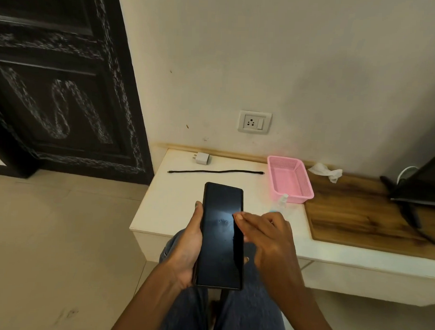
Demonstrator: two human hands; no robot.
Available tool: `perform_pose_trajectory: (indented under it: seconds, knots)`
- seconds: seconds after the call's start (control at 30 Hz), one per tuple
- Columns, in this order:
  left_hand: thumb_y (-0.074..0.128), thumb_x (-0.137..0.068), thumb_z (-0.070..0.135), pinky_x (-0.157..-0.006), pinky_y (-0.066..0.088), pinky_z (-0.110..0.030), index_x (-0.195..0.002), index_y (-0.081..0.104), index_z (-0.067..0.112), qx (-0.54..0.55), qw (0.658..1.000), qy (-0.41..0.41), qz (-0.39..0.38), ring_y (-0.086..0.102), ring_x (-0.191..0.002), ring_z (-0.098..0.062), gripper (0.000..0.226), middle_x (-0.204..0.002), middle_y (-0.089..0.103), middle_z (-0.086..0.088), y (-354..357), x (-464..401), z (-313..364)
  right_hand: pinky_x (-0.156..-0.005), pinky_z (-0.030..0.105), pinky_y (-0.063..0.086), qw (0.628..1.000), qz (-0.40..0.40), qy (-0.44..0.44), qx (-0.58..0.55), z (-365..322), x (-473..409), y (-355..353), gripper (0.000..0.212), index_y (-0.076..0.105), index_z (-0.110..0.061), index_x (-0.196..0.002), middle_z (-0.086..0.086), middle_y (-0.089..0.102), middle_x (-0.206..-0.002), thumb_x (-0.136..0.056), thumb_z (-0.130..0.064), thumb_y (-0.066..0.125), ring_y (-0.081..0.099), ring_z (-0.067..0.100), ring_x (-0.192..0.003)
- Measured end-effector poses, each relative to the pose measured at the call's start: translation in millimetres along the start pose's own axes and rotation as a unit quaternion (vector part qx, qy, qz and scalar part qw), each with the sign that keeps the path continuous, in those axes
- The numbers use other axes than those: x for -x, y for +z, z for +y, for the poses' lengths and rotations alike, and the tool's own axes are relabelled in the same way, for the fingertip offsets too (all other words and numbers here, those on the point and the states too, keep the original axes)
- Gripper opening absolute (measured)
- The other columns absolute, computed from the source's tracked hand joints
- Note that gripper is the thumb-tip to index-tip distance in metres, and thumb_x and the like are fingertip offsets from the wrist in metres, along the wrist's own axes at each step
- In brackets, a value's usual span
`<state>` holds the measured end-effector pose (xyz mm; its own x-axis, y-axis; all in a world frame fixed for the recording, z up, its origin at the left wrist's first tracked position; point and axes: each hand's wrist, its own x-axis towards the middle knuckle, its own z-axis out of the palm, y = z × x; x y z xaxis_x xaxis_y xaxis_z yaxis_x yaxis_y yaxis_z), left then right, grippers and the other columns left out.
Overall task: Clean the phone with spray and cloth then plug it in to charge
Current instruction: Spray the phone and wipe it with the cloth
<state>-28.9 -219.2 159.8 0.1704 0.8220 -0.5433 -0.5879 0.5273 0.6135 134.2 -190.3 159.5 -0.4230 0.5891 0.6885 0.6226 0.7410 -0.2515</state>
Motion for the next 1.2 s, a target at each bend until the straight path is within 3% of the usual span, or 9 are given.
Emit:
perform_pose_trajectory:
  seconds: [0.07, 0.17, 0.33, 0.53, 0.77, 0.93, 1.03, 1.1, 1.2]
  knots:
    - [0.041, -0.072, 0.079, -0.104, 0.039, -0.056, -0.121, 0.065, 0.015, 0.004, 1.000, 0.000, 0.006, 0.059, -0.113, -0.040, 0.084, -0.118, 0.065, -0.022, -3, -1, -1, -0.066, 0.036, 0.052, 1.000, -0.004, 0.003, 0.006, -4, 7, -1, 0.037, 0.065, -0.005, -0.112, -0.008, 0.050, -0.115, -0.079, 0.003, 0.052, 0.045, 0.015, -0.092]
    - [0.042, -0.069, 0.079, -0.104, 0.040, -0.056, -0.123, 0.064, 0.016, 0.000, 1.000, -0.004, -0.004, 0.059, -0.114, -0.040, 0.085, -0.120, 0.064, -0.022, 0, 1, 0, -0.074, 0.027, 0.042, 0.999, -0.010, 0.008, 0.029, 3, 2, -2, 0.033, 0.067, -0.006, -0.109, -0.003, 0.064, -0.109, -0.081, -0.004, 0.050, 0.046, 0.014, -0.093]
    - [0.027, -0.083, 0.071, -0.084, 0.053, -0.051, -0.103, 0.074, 0.012, 0.016, 0.999, 0.004, -0.042, 0.064, -0.100, -0.033, 0.079, -0.115, 0.068, -0.017, 15, 8, 6, -0.067, 0.032, 0.042, 0.998, 0.026, 0.034, 0.053, 14, -23, -1, 0.034, 0.069, -0.005, -0.105, 0.005, 0.071, -0.099, -0.084, -0.015, 0.044, 0.045, 0.015, -0.090]
    - [0.029, -0.083, 0.074, -0.100, 0.045, -0.049, -0.107, 0.073, 0.016, 0.006, 0.999, 0.044, 0.022, 0.064, -0.105, -0.034, 0.077, -0.112, 0.070, -0.017, 2, 8, 10, -0.070, 0.026, 0.031, 0.999, -0.011, 0.011, 0.030, -6, 3, 2, 0.035, 0.069, -0.007, -0.108, -0.001, 0.069, -0.103, -0.082, -0.006, 0.044, 0.046, 0.015, -0.088]
    - [0.022, -0.087, 0.072, -0.108, 0.038, -0.047, -0.105, 0.074, 0.012, 0.039, 0.999, 0.038, 0.003, 0.058, -0.112, -0.031, 0.082, -0.123, 0.065, -0.016, 7, 9, 16, -0.069, 0.028, 0.032, 0.998, -0.029, 0.004, 0.050, -15, 19, -2, 0.037, 0.069, -0.008, -0.107, 0.000, 0.070, -0.103, -0.085, -0.006, 0.040, 0.046, 0.017, -0.089]
    - [0.024, -0.090, 0.066, -0.074, 0.055, -0.034, -0.072, 0.079, 0.021, -0.015, 0.998, 0.047, 0.039, 0.072, -0.070, -0.020, 0.073, -0.081, 0.076, -0.008, 20, 11, 19, -0.069, 0.029, 0.033, 0.998, 0.007, 0.028, 0.055, -5, -4, 3, 0.036, 0.069, -0.006, -0.107, 0.003, 0.070, -0.102, -0.078, 0.004, 0.049, 0.045, 0.018, -0.088]
    - [0.023, -0.091, 0.065, -0.059, 0.056, -0.029, -0.060, 0.077, 0.023, -0.033, 0.998, 0.041, 0.031, 0.072, -0.062, -0.017, 0.075, -0.072, 0.075, -0.004, 21, 12, 17, -0.070, 0.026, 0.031, 0.998, 0.016, 0.035, 0.058, -5, -9, 8, 0.036, 0.069, -0.003, -0.104, 0.006, 0.070, -0.100, -0.081, -0.005, 0.042, 0.045, 0.018, -0.088]
    - [0.023, -0.090, 0.067, -0.062, 0.056, -0.031, -0.063, 0.078, 0.022, -0.017, 0.998, 0.037, 0.037, 0.072, -0.065, -0.019, 0.076, -0.077, 0.076, -0.007, 18, 10, 16, -0.069, 0.027, 0.033, 0.998, 0.010, 0.045, 0.046, -7, -4, 11, 0.036, 0.069, -0.004, -0.106, 0.004, 0.070, -0.102, -0.084, -0.007, 0.042, 0.045, 0.017, -0.087]
    - [0.021, -0.086, 0.072, -0.090, 0.050, -0.039, -0.088, 0.079, 0.013, 0.026, 0.998, 0.046, 0.029, 0.067, -0.090, -0.024, 0.083, -0.104, 0.072, -0.012, 12, 5, 14, -0.068, 0.027, 0.034, 0.999, -0.012, 0.040, 0.031, -13, 17, 9, 0.035, 0.068, -0.007, -0.109, 0.000, 0.069, -0.104, -0.083, -0.005, 0.044, 0.044, 0.016, -0.086]
